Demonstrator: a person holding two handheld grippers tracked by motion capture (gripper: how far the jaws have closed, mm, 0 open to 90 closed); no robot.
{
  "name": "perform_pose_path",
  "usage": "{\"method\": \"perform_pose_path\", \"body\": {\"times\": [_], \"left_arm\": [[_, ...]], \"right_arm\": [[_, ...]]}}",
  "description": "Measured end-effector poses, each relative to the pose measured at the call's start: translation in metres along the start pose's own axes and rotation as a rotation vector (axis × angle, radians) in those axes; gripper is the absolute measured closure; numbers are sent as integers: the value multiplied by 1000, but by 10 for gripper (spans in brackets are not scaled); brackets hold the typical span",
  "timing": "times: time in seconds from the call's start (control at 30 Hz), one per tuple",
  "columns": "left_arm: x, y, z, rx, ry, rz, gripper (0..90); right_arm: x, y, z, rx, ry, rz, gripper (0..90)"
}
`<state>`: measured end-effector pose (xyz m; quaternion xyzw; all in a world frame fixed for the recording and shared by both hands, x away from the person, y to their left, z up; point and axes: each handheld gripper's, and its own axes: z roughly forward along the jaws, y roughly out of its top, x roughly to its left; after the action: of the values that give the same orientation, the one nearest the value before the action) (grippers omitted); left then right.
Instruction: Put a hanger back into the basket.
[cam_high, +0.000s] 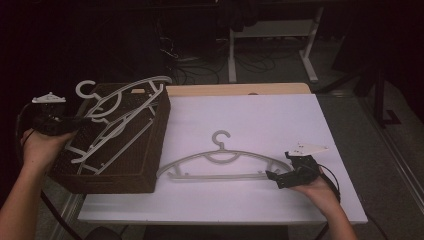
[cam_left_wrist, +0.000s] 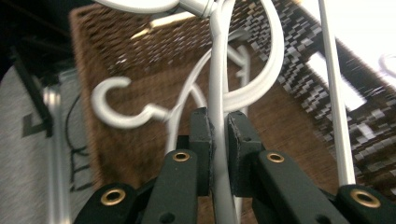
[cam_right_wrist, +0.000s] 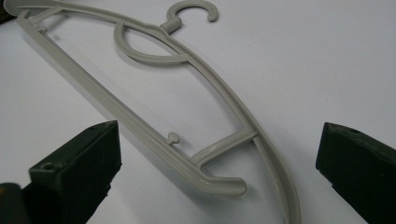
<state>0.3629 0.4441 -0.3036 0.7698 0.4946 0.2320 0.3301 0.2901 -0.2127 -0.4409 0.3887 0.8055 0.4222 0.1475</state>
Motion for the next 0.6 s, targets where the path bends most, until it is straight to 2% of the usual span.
{"method": "perform_pose_path", "body": {"times": [0.17, 0.27, 0.43, 0.6], "left_arm": [[11, -9, 4, 30, 31, -20, 823], [14, -12, 5, 31, 28, -32, 823], [20, -14, 5, 45, 47, -41, 823], [16, -16, 19, 99, 52, -12, 823]], "right_arm": [[0, 0, 0, 1, -3, 2, 0], [0, 0, 0, 1, -3, 5, 0], [-1, 0, 0, 2, -4, 4, 0], [-1, 0, 0, 2, -3, 2, 0]]}}
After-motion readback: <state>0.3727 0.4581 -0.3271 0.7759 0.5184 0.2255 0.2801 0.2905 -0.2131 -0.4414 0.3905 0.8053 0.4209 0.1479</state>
